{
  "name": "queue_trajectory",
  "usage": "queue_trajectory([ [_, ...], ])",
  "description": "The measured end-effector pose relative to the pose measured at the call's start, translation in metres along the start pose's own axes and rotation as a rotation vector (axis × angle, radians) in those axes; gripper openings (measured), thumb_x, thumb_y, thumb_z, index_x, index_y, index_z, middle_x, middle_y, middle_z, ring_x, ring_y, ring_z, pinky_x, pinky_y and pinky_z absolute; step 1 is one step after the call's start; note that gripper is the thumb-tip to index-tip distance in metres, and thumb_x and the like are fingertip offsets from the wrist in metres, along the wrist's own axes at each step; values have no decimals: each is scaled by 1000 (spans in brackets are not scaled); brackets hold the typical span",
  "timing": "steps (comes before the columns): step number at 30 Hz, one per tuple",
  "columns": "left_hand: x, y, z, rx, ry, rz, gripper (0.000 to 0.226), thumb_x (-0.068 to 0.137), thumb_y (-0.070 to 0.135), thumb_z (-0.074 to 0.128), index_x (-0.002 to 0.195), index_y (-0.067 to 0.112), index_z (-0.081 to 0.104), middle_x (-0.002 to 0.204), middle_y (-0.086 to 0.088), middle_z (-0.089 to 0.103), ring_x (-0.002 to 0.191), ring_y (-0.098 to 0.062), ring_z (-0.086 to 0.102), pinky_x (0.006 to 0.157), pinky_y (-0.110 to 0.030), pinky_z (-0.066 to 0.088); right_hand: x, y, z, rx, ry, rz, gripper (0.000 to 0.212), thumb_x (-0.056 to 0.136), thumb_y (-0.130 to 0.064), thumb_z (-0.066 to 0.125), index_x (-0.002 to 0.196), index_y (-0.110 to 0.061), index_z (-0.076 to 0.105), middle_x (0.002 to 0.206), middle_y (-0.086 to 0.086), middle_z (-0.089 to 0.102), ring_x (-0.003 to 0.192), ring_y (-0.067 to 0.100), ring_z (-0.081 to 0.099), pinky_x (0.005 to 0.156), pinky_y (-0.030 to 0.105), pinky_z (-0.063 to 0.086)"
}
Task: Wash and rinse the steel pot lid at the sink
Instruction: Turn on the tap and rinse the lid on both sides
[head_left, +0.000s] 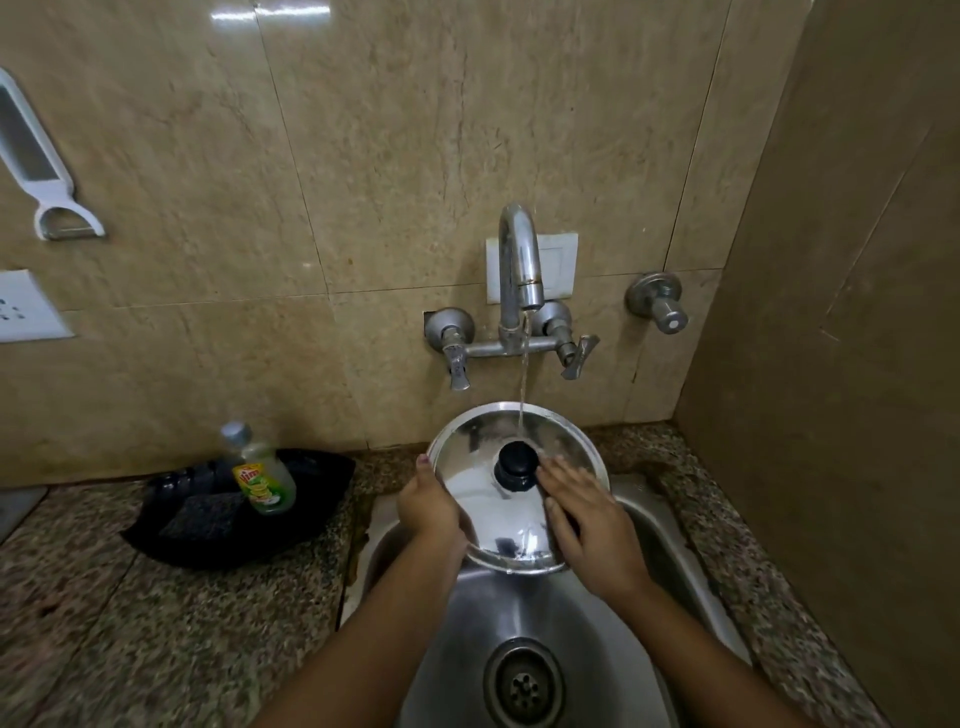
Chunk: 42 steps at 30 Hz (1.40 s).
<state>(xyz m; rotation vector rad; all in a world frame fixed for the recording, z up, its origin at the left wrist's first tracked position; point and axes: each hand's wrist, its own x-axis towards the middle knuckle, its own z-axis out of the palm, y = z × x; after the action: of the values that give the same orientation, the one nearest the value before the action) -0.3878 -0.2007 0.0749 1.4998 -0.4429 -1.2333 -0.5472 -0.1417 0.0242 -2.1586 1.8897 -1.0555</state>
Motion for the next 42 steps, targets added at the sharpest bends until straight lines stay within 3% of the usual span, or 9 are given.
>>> queue_trajectory([
  [4, -4, 2, 17, -18, 15, 25, 42, 99, 32, 45, 109, -4, 64, 80, -8, 63, 69, -19, 54, 62, -26, 41, 20, 5, -5, 3, 0, 117, 48, 97, -38, 33, 143, -25, 40, 150, -11, 33, 143, 7, 26, 119, 38, 24],
  [7, -1, 1, 21, -20, 38, 49, 43, 99, 34, 44, 111, -2, 64, 97, -13, 64, 86, -23, 56, 74, -29, 42, 26, -10, -1, -136, -93, 125, 58, 99, -43, 26, 151, -21, 15, 154, -11, 2, 147, 10, 3, 119, 31, 3],
  [10, 2, -1, 17, -8, 68, 93, 44, 98, 35, 45, 107, -2, 66, 88, -9, 65, 83, -22, 57, 64, -26, 42, 18, -17, 4, -204, -228, 93, 67, 98, -48, 25, 151, -19, -6, 152, -8, -20, 144, 11, -16, 117, 30, -7],
  [17, 17, -4, -5, -22, 141, 25, 47, 97, 39, 45, 110, -1, 66, 108, -18, 68, 99, -34, 62, 88, -39, 50, -15, -9, 10, -237, -222, -189, 54, 97, -36, 32, 150, -27, 21, 156, -8, 20, 145, 8, 16, 119, 37, 22],
  [21, 4, -10, 3, -11, 61, 95, 44, 97, 37, 46, 102, 0, 68, 95, -14, 68, 76, -24, 61, 58, -25, 45, -10, -27, 28, -221, -322, -519, 44, 98, -31, 40, 141, -23, 41, 151, -4, 40, 143, 10, 25, 118, 29, 14],
  [24, 7, -4, -4, -14, 53, 116, 42, 98, 35, 46, 105, -1, 66, 96, -12, 67, 73, -20, 59, 61, -26, 43, -17, -11, 17, -207, -368, -549, 45, 101, -31, 36, 145, -28, 35, 154, -7, 34, 146, 8, 19, 118, 30, 15],
  [32, 17, -4, -23, 48, -1, 168, 37, 97, 34, 48, 98, 3, 67, 80, -5, 65, 74, -18, 60, 68, -27, 46, 2, 20, -5, -186, -184, -19, 54, 98, -39, 15, 151, -31, 16, 159, -11, 14, 147, 5, 1, 120, 43, 13],
  [38, 13, -15, -22, 242, -231, 249, 36, 95, 34, 52, 88, 4, 71, 80, -6, 69, 74, -18, 63, 62, -24, 46, 67, 3, -15, -200, -405, -335, 47, 101, -39, 20, 149, -37, 24, 158, -15, 17, 147, 3, 5, 118, 30, 0],
  [42, 11, -9, -18, 202, -198, 232, 34, 96, 31, 51, 89, 3, 69, 73, -3, 65, 65, -12, 59, 49, -13, 45, 53, 22, -17, -154, -271, -185, 48, 101, -40, 21, 148, -36, 25, 157, -16, 22, 145, 0, 7, 121, 35, 8],
])
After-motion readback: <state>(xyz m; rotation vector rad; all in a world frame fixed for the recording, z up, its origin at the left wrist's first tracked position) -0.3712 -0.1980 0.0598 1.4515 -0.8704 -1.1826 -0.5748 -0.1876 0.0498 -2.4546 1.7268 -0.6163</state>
